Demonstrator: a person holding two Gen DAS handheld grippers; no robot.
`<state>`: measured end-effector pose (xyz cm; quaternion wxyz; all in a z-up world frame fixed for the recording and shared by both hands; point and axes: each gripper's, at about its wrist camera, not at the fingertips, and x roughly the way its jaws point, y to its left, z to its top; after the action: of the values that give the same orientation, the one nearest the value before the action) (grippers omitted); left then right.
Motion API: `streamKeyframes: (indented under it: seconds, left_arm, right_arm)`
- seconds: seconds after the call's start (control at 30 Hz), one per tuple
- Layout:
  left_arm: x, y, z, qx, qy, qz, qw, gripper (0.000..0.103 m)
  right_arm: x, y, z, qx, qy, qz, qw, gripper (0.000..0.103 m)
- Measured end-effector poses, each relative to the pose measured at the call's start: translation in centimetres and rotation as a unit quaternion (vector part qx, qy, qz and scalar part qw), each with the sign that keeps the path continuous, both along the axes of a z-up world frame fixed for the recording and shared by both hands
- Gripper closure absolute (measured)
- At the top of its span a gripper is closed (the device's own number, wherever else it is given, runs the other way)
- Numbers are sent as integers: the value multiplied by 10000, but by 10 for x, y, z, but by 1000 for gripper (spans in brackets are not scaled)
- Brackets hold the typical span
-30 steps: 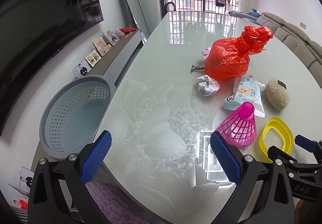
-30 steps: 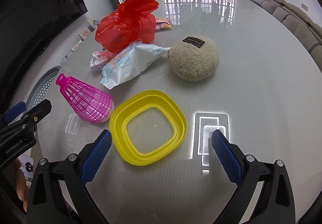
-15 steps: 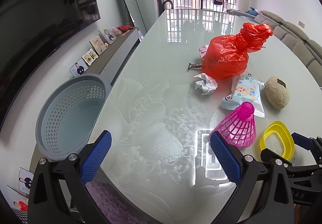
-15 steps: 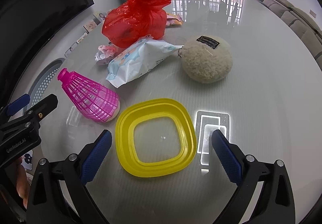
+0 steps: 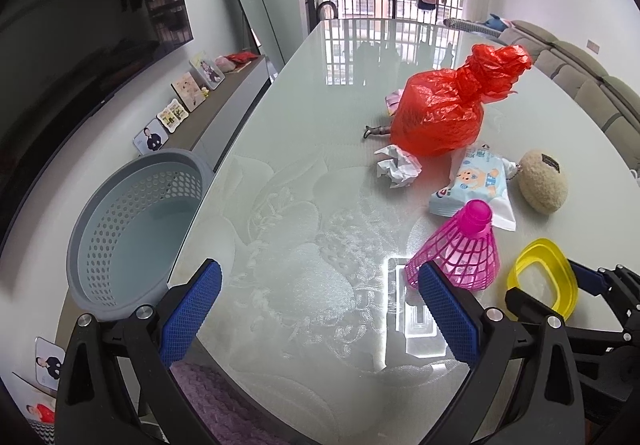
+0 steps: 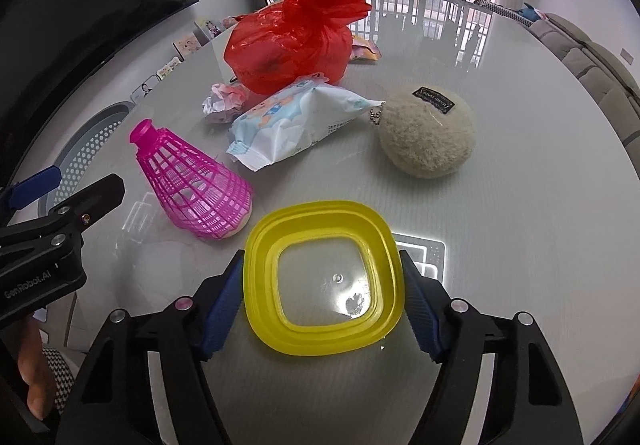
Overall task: Collect trash
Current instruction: 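Grasp the yellow square lid with the right tool while the left tool grasps the pink shuttlecock, then carry both items over the grey basket and open both tools to drop them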
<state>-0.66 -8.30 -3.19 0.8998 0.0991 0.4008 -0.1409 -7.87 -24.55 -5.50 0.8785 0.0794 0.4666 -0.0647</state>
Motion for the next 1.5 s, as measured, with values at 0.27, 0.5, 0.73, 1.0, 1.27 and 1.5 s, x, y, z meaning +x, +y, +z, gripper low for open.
streamKeyframes:
  seconds: [0.27, 0.5, 0.73, 1.0, 1.27, 1.5]
  left_arm:
    - [-11, -15, 5, -143, -83, -356, 9992, 6]
    - [-7, -39, 2, -306, 43, -669, 9973, 6]
    - [2, -53, -1, -335, 55, -662, 9972, 19]
    - [-1, -58, 0, -327, 71, -877, 9956, 68]
    - [4, -30, 29, -524, -221, -652, 9963, 68]
    - [20, 5, 45, -384, -558, -180, 9975, 68]
  right_arm:
    - [-15, -29, 10, 246, -276, -341, 9987, 34]
    - [-28, -60, 9, 535, -367, -619, 9960, 34]
    - [-26, -63, 3, 615, -348, -599, 9957, 34]
    - [-22, -61, 4, 653, -410, -550, 9955, 34]
    - [-21, -49, 17, 640, -536, -384, 9958, 34]
    - [3, -14, 37, 586, -689, 49, 9959, 34]
